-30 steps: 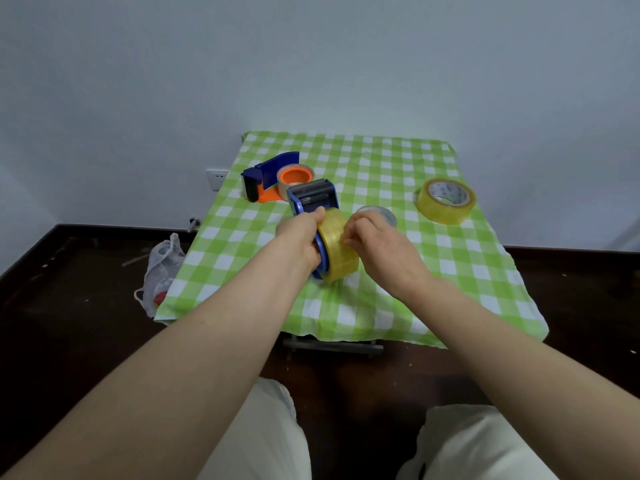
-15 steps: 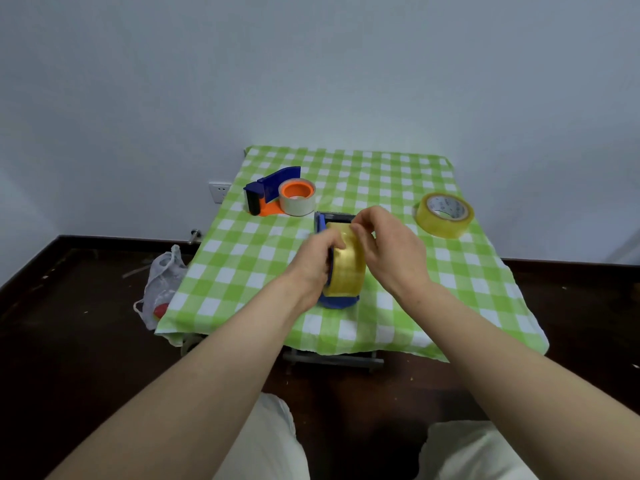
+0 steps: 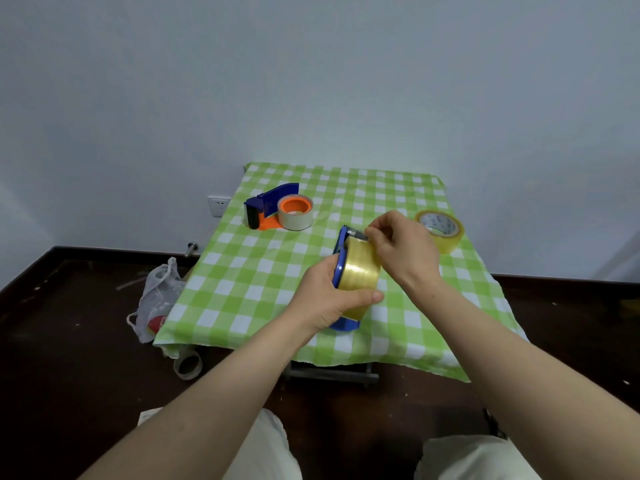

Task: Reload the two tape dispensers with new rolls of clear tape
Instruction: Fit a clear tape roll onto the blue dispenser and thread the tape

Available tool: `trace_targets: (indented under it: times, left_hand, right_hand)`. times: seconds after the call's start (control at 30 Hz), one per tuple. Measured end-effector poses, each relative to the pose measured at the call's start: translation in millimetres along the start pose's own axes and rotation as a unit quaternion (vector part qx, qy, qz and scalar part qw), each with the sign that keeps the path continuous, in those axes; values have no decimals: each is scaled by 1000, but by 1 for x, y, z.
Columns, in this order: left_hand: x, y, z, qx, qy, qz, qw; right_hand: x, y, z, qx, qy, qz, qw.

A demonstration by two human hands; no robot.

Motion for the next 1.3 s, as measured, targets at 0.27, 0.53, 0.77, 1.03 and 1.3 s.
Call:
trace_targets:
  times: [0.27, 0.53, 0.77, 1.03, 1.3]
  left_hand:
    - [-1, -4, -1, -14, -11, -32, 999]
    - [1, -3, -11, -37, -38, -47, 998]
    - [-1, -5, -15, -45, -39, -54, 997]
    - [3, -10, -8, -22, -36, -89, 995]
    - [3, -13, -5, -9, -22, -88, 996]
  right_hand:
    - [1, -2, -2, -25, 2, -2, 1000]
    - [11, -7, 13, 19, 3, -39, 999]
    - [14, -14, 12, 44, 79, -80, 993]
    - [21, -6, 16, 8, 241, -47, 969]
    - [18, 6, 12, -75, 311, 113, 941]
Point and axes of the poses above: each hand's wrist, its own y-axis towards the middle knuckle, its own x-axis out of the back of the hand, z = x × y, the point moved 8 cm from there along y, towards the middle knuckle, and after that the axes turned 9 degrees about y, right-handed, at the moved point
